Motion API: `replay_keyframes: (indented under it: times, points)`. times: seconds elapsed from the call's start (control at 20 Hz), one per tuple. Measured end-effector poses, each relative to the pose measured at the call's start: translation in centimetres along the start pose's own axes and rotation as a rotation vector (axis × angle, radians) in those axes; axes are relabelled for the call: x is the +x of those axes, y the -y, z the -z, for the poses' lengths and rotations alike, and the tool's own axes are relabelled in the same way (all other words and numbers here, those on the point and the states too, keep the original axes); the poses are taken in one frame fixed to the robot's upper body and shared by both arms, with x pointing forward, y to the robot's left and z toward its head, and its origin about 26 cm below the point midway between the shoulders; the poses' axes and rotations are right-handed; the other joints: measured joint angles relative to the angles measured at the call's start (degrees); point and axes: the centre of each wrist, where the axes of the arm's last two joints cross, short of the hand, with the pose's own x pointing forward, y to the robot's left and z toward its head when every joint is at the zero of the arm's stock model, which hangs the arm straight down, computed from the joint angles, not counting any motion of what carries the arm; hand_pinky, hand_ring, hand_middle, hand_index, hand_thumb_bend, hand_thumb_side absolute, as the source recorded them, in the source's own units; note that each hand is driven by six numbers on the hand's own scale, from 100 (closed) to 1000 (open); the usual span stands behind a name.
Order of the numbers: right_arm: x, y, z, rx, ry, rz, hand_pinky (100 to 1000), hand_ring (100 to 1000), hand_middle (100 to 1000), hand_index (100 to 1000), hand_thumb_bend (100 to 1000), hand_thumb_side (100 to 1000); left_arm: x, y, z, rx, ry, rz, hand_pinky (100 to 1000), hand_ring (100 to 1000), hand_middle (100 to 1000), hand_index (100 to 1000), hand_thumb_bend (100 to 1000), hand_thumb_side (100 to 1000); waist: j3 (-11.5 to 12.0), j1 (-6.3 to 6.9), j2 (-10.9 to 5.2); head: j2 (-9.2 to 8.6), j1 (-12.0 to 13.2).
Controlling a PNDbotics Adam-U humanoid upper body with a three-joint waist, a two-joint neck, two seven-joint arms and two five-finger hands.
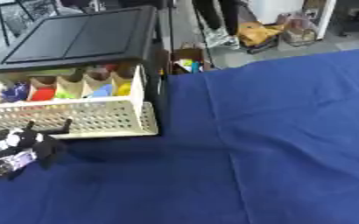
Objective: Pick up objects from table and place into drawer.
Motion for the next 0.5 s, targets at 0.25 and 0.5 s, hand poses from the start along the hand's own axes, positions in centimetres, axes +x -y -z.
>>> replay_keyframes:
  times: [0.25, 0.5]
  points:
    - [-0.01, -0.05, -0.05, -0.001, -0.003, 0.002, 710, 718, 551, 654, 100, 869, -0.24, -0.10, 0.01, 0.005, -0.004, -0.003, 223, 576, 658, 804, 100, 1000, 0.0, 0.00, 0.07, -0.19, 0.0]
    - [-0.02, -0.08, -0.08, -0.001, -0.004, 0.004, 710, 717, 549, 653, 100, 869, -0.51, -0.30, 0.04, 0.023, -0.003, -0.010, 218, 574, 658, 804, 100, 1000, -0.4, 0.00, 0.28, -0.24, 0.2]
